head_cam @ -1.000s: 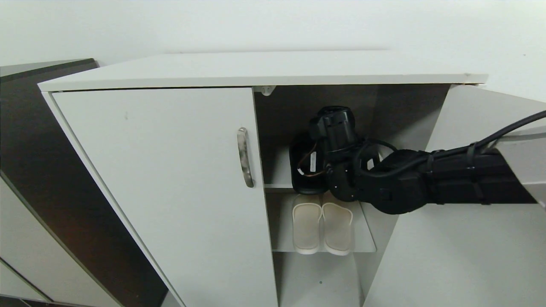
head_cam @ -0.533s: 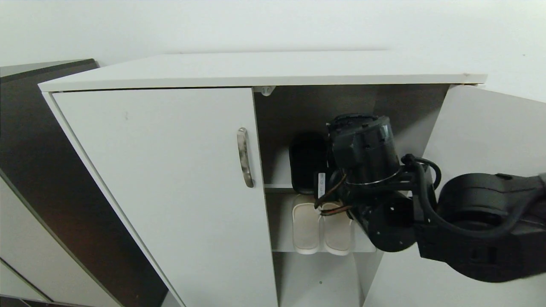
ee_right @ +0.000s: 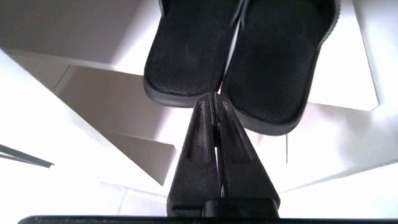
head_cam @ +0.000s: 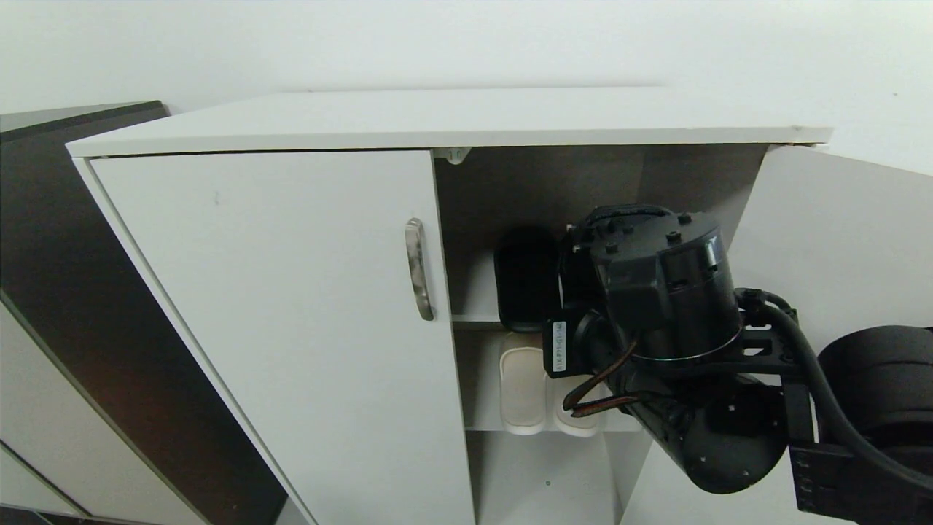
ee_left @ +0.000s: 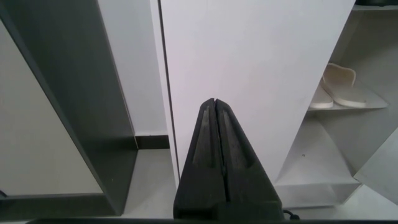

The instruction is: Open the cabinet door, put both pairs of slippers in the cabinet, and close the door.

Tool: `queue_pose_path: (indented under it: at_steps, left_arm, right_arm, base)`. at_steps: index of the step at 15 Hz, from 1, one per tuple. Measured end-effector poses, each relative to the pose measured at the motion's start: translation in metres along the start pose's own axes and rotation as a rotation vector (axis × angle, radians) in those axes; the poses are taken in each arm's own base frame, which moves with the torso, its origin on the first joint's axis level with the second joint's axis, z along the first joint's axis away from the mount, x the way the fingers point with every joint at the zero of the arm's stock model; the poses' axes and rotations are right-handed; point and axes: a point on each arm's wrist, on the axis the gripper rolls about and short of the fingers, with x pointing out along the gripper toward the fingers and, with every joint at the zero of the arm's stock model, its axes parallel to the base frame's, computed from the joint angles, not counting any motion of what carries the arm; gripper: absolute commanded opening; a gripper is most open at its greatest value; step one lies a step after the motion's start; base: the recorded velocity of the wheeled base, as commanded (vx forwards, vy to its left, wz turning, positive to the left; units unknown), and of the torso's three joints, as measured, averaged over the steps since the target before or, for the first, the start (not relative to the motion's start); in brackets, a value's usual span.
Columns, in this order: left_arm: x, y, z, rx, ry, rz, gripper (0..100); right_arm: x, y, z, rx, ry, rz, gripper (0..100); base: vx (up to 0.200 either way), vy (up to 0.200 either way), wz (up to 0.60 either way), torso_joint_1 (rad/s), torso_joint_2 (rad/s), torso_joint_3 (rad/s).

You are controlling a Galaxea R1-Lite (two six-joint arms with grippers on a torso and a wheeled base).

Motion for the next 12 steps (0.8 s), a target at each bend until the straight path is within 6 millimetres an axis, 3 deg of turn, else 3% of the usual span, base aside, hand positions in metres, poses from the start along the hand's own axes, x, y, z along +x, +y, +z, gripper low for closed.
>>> queue_pose_path:
  at_steps: [4, 12]
  left_arm:
    - [0.000, 0.000, 0.000, 0.000, 0.000, 0.000, 0]
    - [0.000, 0.000, 0.000, -0.001, 0.001, 0.000, 0]
  right_arm:
    - [0.004, 0.003, -0.003, 0.016, -0.021, 0.003, 0]
    - [0.009, 0.005, -0.011, -0.005, -0.005, -0.004, 0]
  base:
    - [0.000, 0.000, 0.00, 0.000, 0.00, 0.000]
    - [-0.200, 0.000, 0.00, 0.005, 0.00, 0.001]
